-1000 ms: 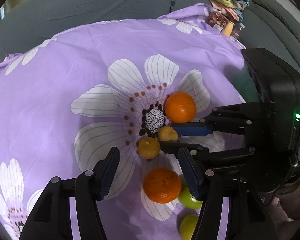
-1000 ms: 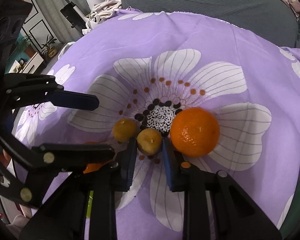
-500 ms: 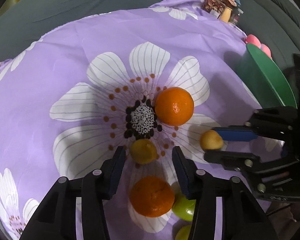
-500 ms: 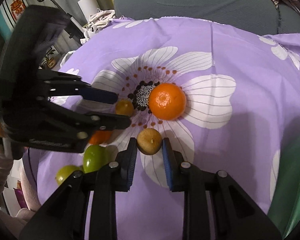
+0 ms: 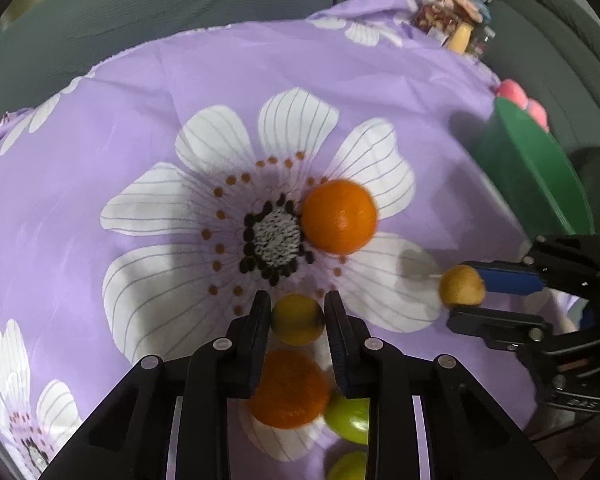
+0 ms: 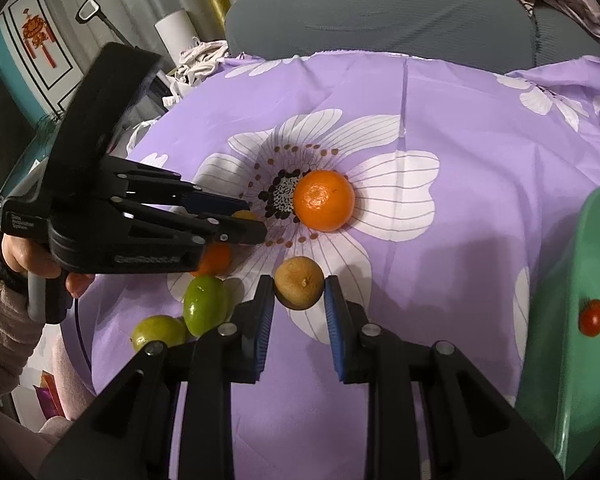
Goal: Organize fruits
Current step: 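Carry both small fruits over the green bowl, then open both tools to drop the small fruits into the green bowl, then move both tools back over the green fruits beside the tangerines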
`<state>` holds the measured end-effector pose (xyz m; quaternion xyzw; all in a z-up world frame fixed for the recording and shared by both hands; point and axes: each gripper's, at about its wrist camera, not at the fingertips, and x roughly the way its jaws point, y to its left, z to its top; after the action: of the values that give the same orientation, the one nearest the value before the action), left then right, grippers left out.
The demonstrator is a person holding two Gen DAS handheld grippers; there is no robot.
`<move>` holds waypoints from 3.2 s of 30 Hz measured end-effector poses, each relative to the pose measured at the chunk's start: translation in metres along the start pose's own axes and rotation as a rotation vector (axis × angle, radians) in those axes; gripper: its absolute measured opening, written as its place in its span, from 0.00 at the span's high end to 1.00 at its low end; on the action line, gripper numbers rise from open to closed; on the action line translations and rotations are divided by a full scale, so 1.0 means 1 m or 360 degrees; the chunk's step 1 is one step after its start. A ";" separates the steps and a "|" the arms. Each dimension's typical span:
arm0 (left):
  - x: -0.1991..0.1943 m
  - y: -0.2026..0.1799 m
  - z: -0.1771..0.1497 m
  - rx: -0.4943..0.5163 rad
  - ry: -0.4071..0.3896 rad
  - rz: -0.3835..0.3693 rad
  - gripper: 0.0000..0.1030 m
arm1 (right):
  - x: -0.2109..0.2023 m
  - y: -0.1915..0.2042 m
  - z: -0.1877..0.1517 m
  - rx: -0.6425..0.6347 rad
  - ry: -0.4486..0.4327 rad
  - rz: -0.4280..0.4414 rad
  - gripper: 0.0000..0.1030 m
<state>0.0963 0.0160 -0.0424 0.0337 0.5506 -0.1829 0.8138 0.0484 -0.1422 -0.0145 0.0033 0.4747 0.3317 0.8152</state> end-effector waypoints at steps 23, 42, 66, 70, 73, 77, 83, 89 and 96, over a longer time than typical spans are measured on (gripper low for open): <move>-0.059 -0.117 0.028 0.0144 -0.0286 -0.0274 0.72 | -0.110 -0.047 -0.038 0.0166 -0.0365 -0.0287 0.75; -0.016 -0.214 0.059 0.0364 -0.0162 -0.0368 0.72 | -0.151 -0.112 -0.078 0.0399 -0.0476 -0.0499 0.75; -0.012 -0.211 0.052 0.0332 -0.0144 -0.0246 0.47 | -0.156 -0.116 -0.084 0.0460 -0.0509 -0.0507 0.53; -0.020 -0.200 0.048 0.0295 -0.0180 -0.0190 0.31 | -0.159 -0.112 -0.083 0.0459 -0.0525 -0.0498 0.47; -0.024 -0.191 0.044 0.0264 -0.0192 -0.0153 0.30 | -0.160 -0.109 -0.082 0.0445 -0.0532 -0.0499 0.46; -0.029 -0.181 0.037 0.0226 -0.0210 -0.0092 0.20 | -0.162 -0.102 -0.081 0.0428 -0.0537 -0.0513 0.43; -0.041 -0.169 0.024 0.0199 -0.0248 -0.0021 0.20 | -0.163 -0.093 -0.078 0.0393 -0.0539 -0.0550 0.39; -0.054 -0.151 0.010 0.0137 -0.0272 -0.0019 0.19 | -0.163 -0.078 -0.072 0.0326 -0.0530 -0.0617 0.37; -0.069 -0.129 -0.002 0.0041 -0.0322 -0.0013 0.12 | -0.164 -0.054 -0.063 0.0224 -0.0536 -0.0666 0.30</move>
<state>0.0287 -0.0856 0.0384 0.0233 0.4633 -0.1959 0.8640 -0.0256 -0.2930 0.0598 0.0168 0.3448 0.1170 0.9312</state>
